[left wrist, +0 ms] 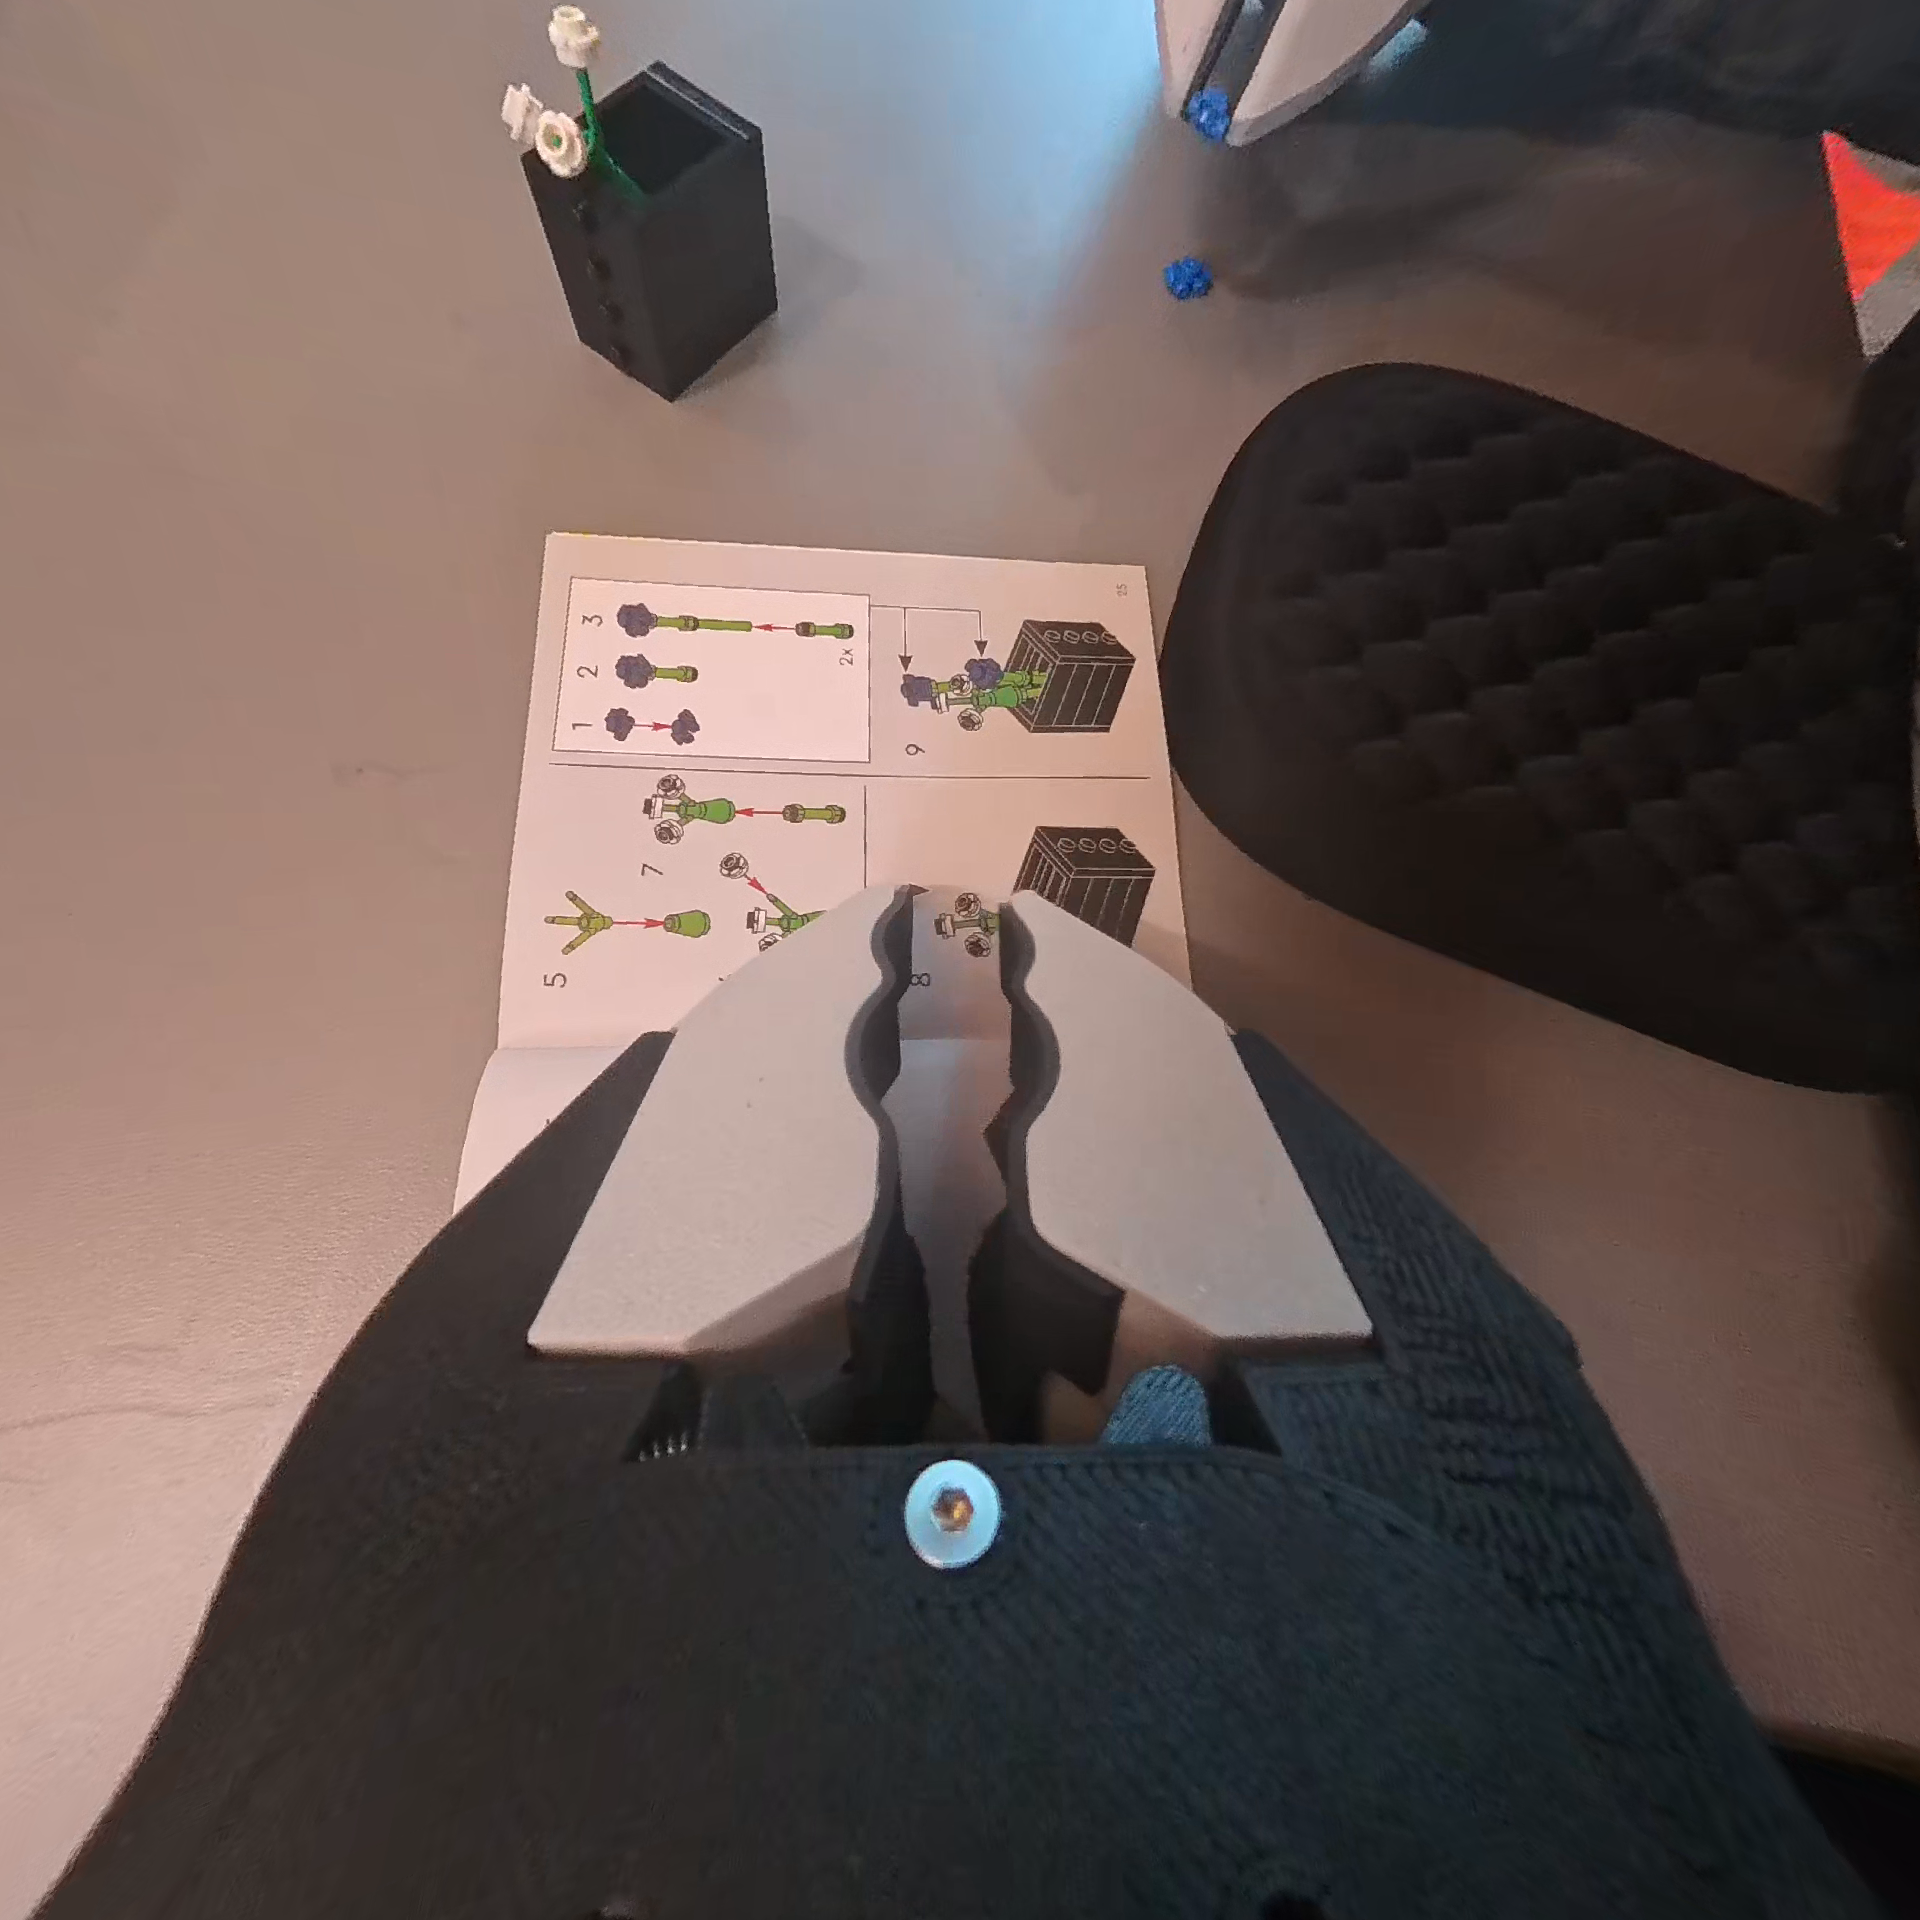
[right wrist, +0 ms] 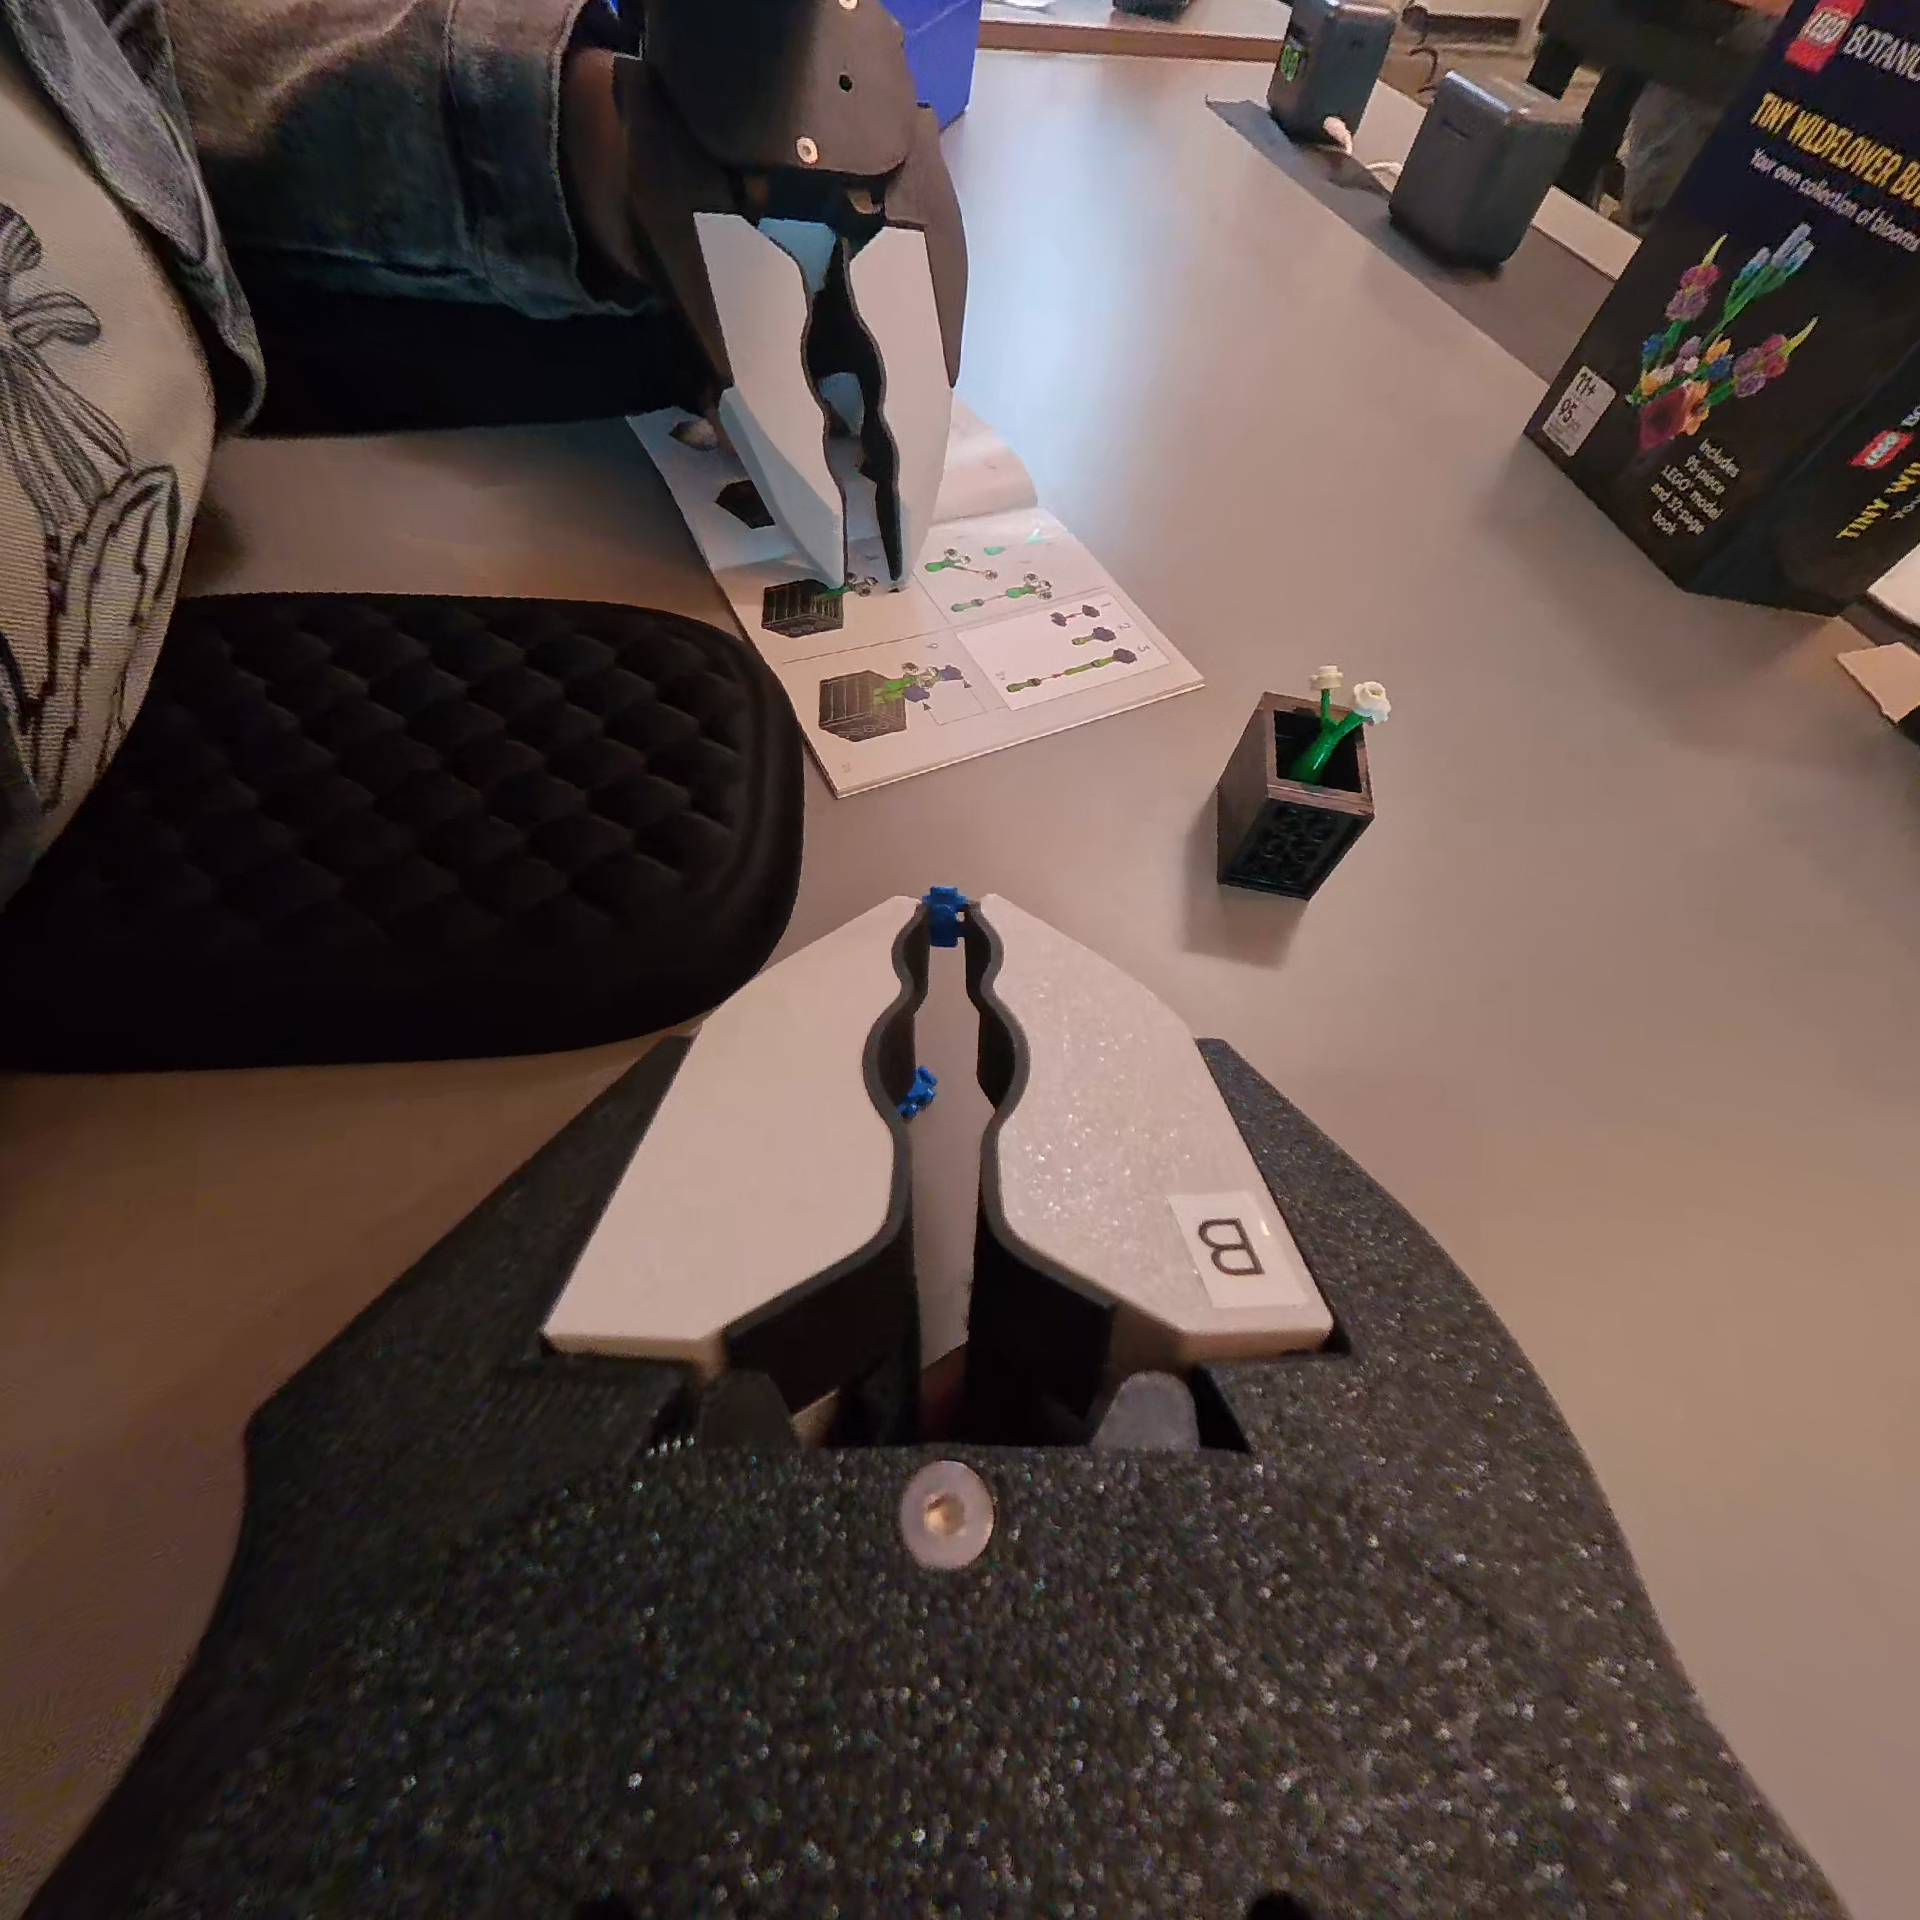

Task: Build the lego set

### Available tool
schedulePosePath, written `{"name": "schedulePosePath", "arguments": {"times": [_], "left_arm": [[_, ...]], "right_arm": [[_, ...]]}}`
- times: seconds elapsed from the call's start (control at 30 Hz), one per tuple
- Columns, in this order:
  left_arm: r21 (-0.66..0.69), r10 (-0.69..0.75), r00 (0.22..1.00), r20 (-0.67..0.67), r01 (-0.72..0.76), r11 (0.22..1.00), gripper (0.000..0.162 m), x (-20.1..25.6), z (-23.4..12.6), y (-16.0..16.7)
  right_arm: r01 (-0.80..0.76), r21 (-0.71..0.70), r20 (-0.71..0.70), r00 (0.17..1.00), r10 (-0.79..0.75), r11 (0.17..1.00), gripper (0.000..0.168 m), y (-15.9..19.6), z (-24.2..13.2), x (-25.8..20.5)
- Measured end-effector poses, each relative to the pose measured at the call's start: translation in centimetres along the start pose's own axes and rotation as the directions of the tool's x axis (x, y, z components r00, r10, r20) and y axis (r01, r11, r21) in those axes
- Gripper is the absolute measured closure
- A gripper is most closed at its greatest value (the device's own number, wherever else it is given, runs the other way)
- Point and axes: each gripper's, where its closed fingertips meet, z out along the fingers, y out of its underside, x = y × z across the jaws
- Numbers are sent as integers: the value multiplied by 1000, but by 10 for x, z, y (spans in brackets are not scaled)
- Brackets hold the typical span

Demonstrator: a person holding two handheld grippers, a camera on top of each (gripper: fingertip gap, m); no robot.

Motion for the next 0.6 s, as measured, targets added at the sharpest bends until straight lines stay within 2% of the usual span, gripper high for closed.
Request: {"name": "schedulePosePath", "arguments": {"times": [0.6], "left_arm": [[3,-24,999,-37,24,1000,143,1,-1,-1]], "right_arm": [[-13,-17,1,1000,13,1000,162,2,1,1]]}}
